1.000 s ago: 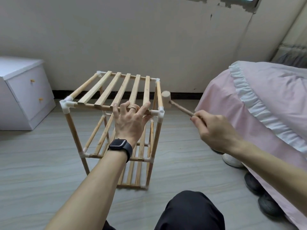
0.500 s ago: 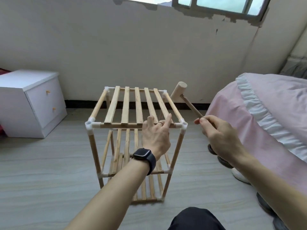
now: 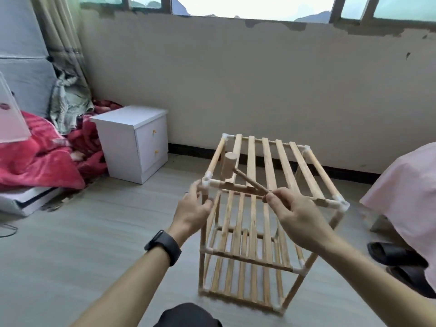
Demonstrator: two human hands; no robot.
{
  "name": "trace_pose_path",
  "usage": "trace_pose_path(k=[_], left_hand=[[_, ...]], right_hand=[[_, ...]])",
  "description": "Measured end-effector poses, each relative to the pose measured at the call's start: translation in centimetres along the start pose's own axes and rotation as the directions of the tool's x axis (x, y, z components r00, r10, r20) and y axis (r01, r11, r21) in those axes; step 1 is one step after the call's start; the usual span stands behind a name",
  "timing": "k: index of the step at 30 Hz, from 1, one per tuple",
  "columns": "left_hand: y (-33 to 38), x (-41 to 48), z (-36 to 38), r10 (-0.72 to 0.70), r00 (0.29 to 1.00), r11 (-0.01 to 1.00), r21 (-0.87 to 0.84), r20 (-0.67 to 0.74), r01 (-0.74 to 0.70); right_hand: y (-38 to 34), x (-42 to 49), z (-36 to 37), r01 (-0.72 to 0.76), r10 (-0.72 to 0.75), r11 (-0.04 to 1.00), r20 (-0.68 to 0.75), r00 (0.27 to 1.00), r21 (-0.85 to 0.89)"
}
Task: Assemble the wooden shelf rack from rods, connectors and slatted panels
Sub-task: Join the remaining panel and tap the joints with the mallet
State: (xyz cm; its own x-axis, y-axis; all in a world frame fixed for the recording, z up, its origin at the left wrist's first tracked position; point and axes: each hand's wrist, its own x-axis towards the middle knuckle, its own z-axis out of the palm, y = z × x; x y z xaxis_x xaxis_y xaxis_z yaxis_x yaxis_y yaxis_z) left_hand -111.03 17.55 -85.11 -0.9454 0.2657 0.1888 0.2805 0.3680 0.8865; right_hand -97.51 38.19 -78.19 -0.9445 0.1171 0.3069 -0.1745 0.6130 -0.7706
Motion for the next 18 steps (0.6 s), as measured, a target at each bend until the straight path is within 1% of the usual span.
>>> trace_pose_path(k=[1,3,5,8,10,12,14,17,18], left_hand=[[-0.5,-0.2,0.3,0.010,1.000,1.000,-0.025,0.011,-0.009],[-1.0,-0.3,0.7,0.067,0.996,0.997,-0.019,-0.065,-0.068],[-1.4,-0.5,1.2,0.106,0.989,0.994,0.021,-0.105,-0.104],[-2.3,-0.8,1.9,0.115,0.988,0.993,0.036,-0.101,-0.112],[-2.6,-0.9,2.2,0.132,0.986,0.991,0.031,-0.101,-0.129],[-2.7,-0.9,2.3,0.151,0.982,0.988,0.029,-0.114,-0.149],[-2.7,-0.9,2.2,0.173,0.978,0.985,0.033,-0.119,-0.170],[-2.9,-0.9,2.2,0.186,0.977,0.983,0.031,-0.107,-0.183],[-2.9,-0.9,2.2,0.182,0.978,0.983,0.031,-0.105,-0.180]], right_hand=[[-0.2,0.5,0.7,-0.001,0.001,0.999,0.015,1.000,-0.044],[-0.6,1.3,1.8,0.000,0.001,0.994,0.017,1.000,-0.106],[-0.9,1.9,2.6,0.008,-0.002,0.982,0.032,0.999,-0.191],[-0.9,1.8,2.9,0.014,0.008,0.933,0.058,0.998,-0.360],[-0.9,1.4,2.7,0.027,0.003,0.913,0.073,0.997,-0.406],[-1.4,1.1,2.3,0.037,0.003,0.917,0.100,0.995,-0.398],[-2.1,1.0,1.5,0.076,-0.055,0.940,0.072,0.996,-0.332],[-3.3,0.7,0.8,0.202,-0.226,0.961,-0.115,0.967,-0.188],[-3.3,0.5,0.7,0.221,-0.246,0.959,-0.134,0.960,-0.176]])
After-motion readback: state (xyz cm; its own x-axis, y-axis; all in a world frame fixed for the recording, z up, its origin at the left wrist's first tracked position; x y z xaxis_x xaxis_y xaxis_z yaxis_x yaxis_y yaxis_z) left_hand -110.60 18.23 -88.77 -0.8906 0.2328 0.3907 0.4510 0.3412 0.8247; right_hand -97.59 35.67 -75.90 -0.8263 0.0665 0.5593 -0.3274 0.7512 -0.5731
